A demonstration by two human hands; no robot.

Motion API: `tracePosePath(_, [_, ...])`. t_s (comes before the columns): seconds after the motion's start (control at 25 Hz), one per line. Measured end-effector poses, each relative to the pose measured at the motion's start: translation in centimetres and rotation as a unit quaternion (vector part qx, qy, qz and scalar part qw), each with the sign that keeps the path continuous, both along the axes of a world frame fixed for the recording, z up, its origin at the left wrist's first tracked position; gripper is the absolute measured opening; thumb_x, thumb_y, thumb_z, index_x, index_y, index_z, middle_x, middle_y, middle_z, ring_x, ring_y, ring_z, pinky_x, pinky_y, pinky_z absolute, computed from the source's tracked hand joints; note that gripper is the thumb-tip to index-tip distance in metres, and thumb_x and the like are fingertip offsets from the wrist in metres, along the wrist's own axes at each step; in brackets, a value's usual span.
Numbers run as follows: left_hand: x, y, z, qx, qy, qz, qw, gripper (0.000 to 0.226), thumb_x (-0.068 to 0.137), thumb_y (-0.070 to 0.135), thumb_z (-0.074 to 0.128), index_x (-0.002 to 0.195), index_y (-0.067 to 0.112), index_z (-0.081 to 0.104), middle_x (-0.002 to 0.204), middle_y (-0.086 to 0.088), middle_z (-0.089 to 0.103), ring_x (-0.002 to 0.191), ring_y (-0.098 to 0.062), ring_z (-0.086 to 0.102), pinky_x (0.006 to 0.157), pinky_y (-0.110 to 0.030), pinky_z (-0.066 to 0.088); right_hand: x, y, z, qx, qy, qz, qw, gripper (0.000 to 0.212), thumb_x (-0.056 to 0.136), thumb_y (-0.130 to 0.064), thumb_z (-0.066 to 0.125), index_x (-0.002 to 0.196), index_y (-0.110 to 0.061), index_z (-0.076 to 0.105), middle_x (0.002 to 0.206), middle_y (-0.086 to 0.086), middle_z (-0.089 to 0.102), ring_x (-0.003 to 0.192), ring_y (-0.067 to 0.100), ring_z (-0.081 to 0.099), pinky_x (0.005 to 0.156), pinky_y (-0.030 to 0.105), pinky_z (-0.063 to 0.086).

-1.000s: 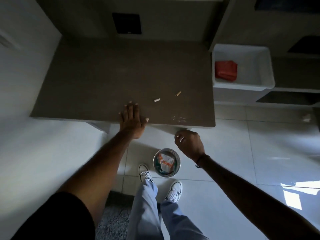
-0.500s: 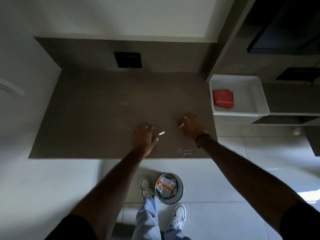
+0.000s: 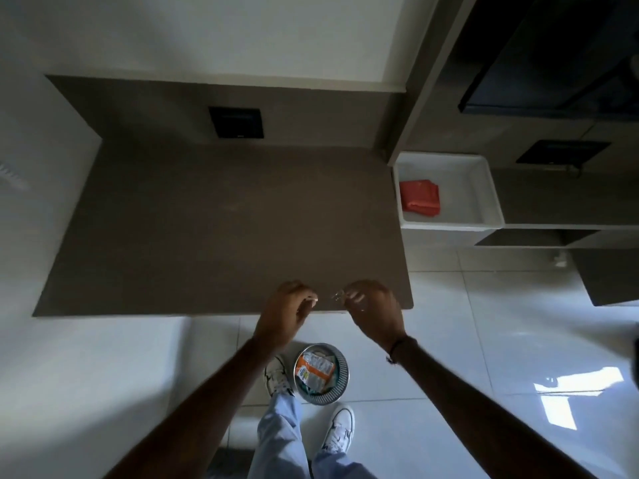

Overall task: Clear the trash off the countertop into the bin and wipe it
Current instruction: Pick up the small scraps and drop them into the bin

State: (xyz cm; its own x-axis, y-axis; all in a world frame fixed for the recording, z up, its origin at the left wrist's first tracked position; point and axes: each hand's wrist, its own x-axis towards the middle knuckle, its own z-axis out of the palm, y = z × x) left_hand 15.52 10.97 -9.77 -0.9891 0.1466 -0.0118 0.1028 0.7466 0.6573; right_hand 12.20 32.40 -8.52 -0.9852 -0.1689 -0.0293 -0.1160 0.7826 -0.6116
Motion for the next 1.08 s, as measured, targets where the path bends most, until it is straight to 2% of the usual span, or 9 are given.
tracePosePath(0.12, [5.8, 1.9, -0.5, -0.05, 0.001, -0.006, 0.999, 0.015, 0.091, 0.017, 0.07, 0.103, 0.015, 0.078, 0.1, 0.0, 0.076, 0.099, -0.016, 0.066, 0.083, -0.029, 0.055, 6.2, 1.9, -1.0, 0.016, -0.048, 0.012, 0.999, 0.006, 0.081, -0.035, 0.071, 0.086, -0.031, 0.074, 0.089, -0.018, 0.075, 0.074, -0.002, 0.063, 0.06, 0.003, 0.04])
tracePosePath(0.24, [8.7, 3.5, -1.0, -0.087, -0.057, -0.025, 0.994, 0.023, 0.093, 0.019, 0.065, 0.114, 0.016, 0.076, 0.112, 0.0, 0.076, 0.108, -0.02, 0.063, 0.091, -0.031, 0.051, 9.0, 2.8, -2.4, 0.06, -0.105, 0.019, 0.993, 0.015, 0.083, -0.04, 0.068, 0.092, -0.029, 0.074, 0.093, -0.015, 0.075, 0.083, 0.008, 0.066, 0.067, 0.023, 0.052])
tracePosePath(0.32, [9.5, 4.0, -0.7, -0.103, -0.074, -0.017, 0.992, 0.027, 0.094, 0.019, 0.065, 0.119, 0.015, 0.073, 0.117, -0.002, 0.075, 0.113, -0.022, 0.062, 0.096, -0.034, 0.049, 9.6, 3.4, -2.2, 0.06, -0.128, 0.012, 0.99, 0.019, 0.084, -0.041, 0.066, 0.093, -0.027, 0.074, 0.095, -0.013, 0.075, 0.085, 0.012, 0.069, 0.072, 0.029, 0.055])
tracePosePath(0.48, [8.6, 3.6, 0.9, -0.106, -0.012, 0.001, 0.994, 0.02, 0.094, 0.016, 0.067, 0.111, 0.011, 0.075, 0.112, -0.006, 0.076, 0.109, -0.024, 0.065, 0.094, -0.036, 0.054, 8.3, 4.3, -0.7, 0.029, -0.104, -0.036, 0.993, 0.014, 0.084, -0.032, 0.062, 0.089, -0.025, 0.073, 0.09, -0.009, 0.077, 0.075, 0.014, 0.07, 0.068, 0.029, 0.057])
tracePosePath(0.64, [5.0, 2.8, 2.3, -0.104, 0.01, -0.001, 0.995, 0.019, 0.097, 0.019, 0.061, 0.107, 0.013, 0.076, 0.107, -0.005, 0.076, 0.102, -0.02, 0.065, 0.083, -0.025, 0.047, 5.3, 4.2, 1.3, -0.001, -0.066, -0.065, 0.996, 0.011, 0.085, -0.029, 0.061, 0.084, -0.027, 0.071, 0.078, -0.01, 0.074, 0.067, 0.012, 0.067, 0.061, 0.028, 0.055])
tracePosePath(0.88, [-2.7, 2.6, 4.7, -0.105, 0.031, -0.035, 0.993, 0.026, 0.099, 0.03, 0.058, 0.116, 0.016, 0.071, 0.118, -0.005, 0.071, 0.111, -0.022, 0.062, 0.092, -0.034, 0.054, -1.1, 4.5, 4.8, -0.002, -0.008, -0.108, 0.994, 0.012, 0.086, -0.028, 0.06, 0.088, -0.027, 0.072, 0.083, -0.007, 0.076, 0.074, 0.016, 0.071, 0.065, 0.031, 0.06])
tracePosePath(0.96, [-5.3, 3.1, 5.3, -0.148, 0.019, -0.049, 0.988, 0.045, 0.098, 0.045, 0.053, 0.136, 0.021, 0.057, 0.143, -0.005, 0.057, 0.133, -0.026, 0.051, 0.109, -0.041, 0.046, -3.6, 5.3, 5.8, 0.002, -0.012, -0.128, 0.992, 0.017, 0.085, -0.032, 0.061, 0.098, -0.026, 0.07, 0.091, -0.004, 0.077, 0.082, 0.019, 0.073, 0.073, 0.034, 0.062])
tracePosePath(1.04, [-7.7, 3.8, 5.4, -0.197, -0.03, -0.063, 0.978, 0.069, 0.096, 0.063, 0.039, 0.156, 0.029, 0.03, 0.169, -0.004, 0.022, 0.157, -0.03, 0.018, 0.127, -0.054, 0.022, -6.2, 6.3, 6.5, 0.023, -0.04, -0.14, 0.989, 0.039, 0.085, -0.042, 0.063, 0.12, -0.025, 0.064, 0.11, -0.001, 0.075, 0.099, 0.022, 0.071, 0.086, 0.037, 0.06])
tracePosePath(1.08, [-9.1, 4.3, 5.4, -0.213, -0.052, -0.071, 0.973, 0.077, 0.095, 0.069, 0.032, 0.16, 0.031, 0.016, 0.173, -0.002, 0.004, 0.16, -0.031, 0.001, 0.129, -0.058, 0.009, -7.5, 6.9, 6.7, 0.045, -0.061, -0.141, 0.987, 0.054, 0.085, -0.048, 0.063, 0.133, -0.023, 0.057, 0.121, 0.001, 0.071, 0.11, 0.024, 0.068, 0.093, 0.04, 0.057])
